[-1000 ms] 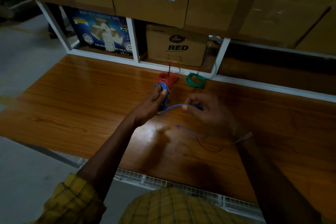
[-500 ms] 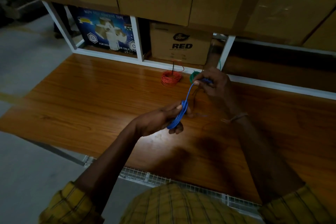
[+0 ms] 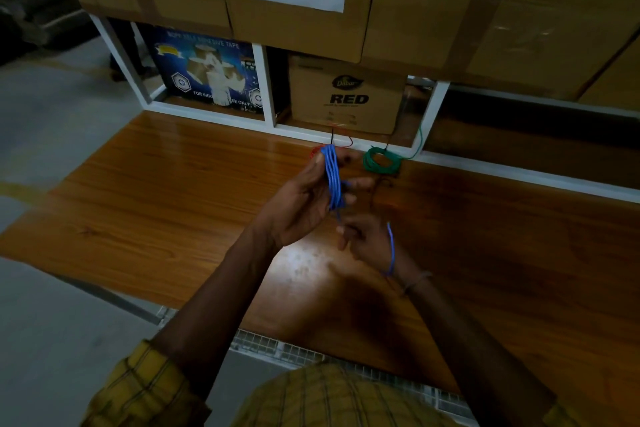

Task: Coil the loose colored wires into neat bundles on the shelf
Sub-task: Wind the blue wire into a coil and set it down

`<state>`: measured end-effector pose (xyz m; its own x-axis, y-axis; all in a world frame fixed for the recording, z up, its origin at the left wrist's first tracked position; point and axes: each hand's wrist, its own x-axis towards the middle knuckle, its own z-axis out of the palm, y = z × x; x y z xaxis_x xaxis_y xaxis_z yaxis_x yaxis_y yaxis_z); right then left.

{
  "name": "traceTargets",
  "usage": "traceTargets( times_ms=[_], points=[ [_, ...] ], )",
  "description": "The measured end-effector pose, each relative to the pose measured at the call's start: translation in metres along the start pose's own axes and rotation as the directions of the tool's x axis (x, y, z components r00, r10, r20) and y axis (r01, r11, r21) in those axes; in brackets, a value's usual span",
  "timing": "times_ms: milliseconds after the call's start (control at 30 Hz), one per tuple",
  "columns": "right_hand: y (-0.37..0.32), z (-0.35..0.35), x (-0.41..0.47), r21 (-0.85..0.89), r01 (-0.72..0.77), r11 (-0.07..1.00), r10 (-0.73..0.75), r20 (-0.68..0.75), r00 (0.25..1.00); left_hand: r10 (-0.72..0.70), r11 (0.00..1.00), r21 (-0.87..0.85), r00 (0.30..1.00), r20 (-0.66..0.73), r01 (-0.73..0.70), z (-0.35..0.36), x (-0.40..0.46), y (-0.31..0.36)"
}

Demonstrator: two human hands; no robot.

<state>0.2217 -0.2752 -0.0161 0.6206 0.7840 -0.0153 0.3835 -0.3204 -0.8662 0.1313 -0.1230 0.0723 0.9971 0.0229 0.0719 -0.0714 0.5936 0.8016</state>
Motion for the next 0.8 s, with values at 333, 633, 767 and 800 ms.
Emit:
traceTargets(
  times_ms=[333,633,767,800],
  points=[
    [-0.059,-0.015,-0.022,0.318,-0.098,0.943,0.033,0.204,0.978,0.187,0.828,0.559,0.918,-0.35,0.044,-0.03,0.02,-0.01],
    [-0.076,-0.058,-0.018,0.708,-0.1,0.699,-0.126,0.258,0.958,0.113,0.662,0.74,0.96,-0.256,0.119,-0.03,0.014,0.001],
    [-0.086,-0.081,-0.002,0.715,-0.022,0.699,-0.132,0.159,0.978,-0.017,0.658,0.736,0.98,-0.197,0.16,-0.023,0.009,-0.004],
    [-0.088,-0.084,0.003,0.701,-0.007,0.713,-0.113,0.124,0.986,-0.051,0.666,0.728,0.983,-0.175,0.164,-0.022,0.008,-0.005]
  ],
)
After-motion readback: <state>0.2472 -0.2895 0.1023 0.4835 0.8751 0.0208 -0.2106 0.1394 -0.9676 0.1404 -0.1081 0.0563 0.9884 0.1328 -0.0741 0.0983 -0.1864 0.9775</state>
